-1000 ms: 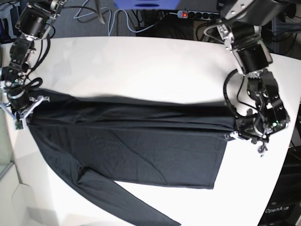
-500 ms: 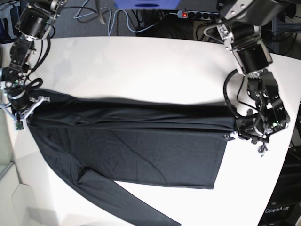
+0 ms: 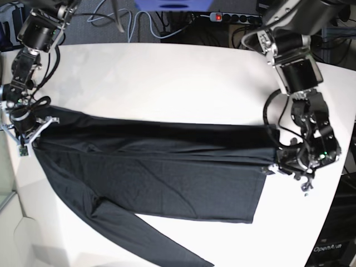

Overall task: Fold the T-shirt properly
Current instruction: 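Raise both arms holding the shoulder edge above the shirt, then drag the held shoulder edge away from the hem with both grippers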

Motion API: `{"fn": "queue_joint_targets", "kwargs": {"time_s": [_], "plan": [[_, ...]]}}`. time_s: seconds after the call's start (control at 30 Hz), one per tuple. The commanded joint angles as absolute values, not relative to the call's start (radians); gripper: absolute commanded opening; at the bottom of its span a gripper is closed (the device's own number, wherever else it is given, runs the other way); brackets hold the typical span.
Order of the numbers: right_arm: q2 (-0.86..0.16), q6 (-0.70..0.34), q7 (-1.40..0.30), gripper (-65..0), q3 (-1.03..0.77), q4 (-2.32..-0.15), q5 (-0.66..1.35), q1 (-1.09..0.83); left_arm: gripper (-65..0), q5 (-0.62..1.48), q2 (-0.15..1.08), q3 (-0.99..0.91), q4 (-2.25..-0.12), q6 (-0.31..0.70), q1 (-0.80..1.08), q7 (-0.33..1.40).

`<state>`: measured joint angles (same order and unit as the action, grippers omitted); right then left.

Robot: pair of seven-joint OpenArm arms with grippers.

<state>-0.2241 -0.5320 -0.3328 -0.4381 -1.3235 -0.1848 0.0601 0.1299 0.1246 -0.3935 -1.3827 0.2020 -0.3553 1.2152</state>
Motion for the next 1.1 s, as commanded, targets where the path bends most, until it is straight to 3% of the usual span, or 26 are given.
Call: {"fn": "queue_joint_targets", "kwargs": {"time_s": [0.0, 0.1, 0.17, 0.33, 0.37, 0.43, 0.6, 1.0, 1.07], "plan": [[-0.245, -0.526, -0.312, -64.1, -0.443, -1.342, -0.182, 0.077, -62.4, 0.130, 0.134, -0.384, -1.402, 0.202, -0.386, 1.184], [-0.245, -0.526, -0.312, -63.8, -0.443, -1.340, -0.182, 0.077, -61.0, 0.128, 0.134, -0.357, -1.402, 0.202, -0.384, 1.148], [-0.245, -0.527, -0.318, -58.2, -0.443, -1.340, -0.182, 0.077, -54.2, 0.124, 0.133, -0.354, -1.400, 0.202, -0.383, 1.141], [-0.246, -0.527, -0.318, -23.6, -0.443, -1.340, -0.182, 0.070, -24.3, 0.122, 0.136, -0.363, -1.402, 0.200, -0.381, 1.141], [-0.248, -0.527, -0.317, -17.7, -0.443, -1.340, -0.182, 0.067, -19.9, 0.120, 0.137, -0.363, -1.403, 0.200, -0.380, 1.141], [-0.248, -0.527, -0.311, -12.3, -0.443, -1.343, -0.182, 0.045, -18.0, 0.128, 0.139, -0.361, -1.411, 0.203, -0.358, 1.141], [-0.248, -0.529, -0.311, -12.5, -0.452, -1.346, -0.180, 0.036, -22.1, 0.128, 0.140, -0.363, -1.449, 0.203, -0.326, 1.139], [-0.262, -0.529, -0.311, -12.6, -0.487, -1.346, -0.180, 0.038, -22.5, 0.128, 0.137, -0.355, -1.497, 0.203, -0.300, 1.138], [-0.260, -0.529, -0.311, -15.1, -0.487, -1.345, -0.180, 0.038, -22.5, 0.128, 0.131, -0.355, -1.495, 0.203, -0.297, 1.118]]}}
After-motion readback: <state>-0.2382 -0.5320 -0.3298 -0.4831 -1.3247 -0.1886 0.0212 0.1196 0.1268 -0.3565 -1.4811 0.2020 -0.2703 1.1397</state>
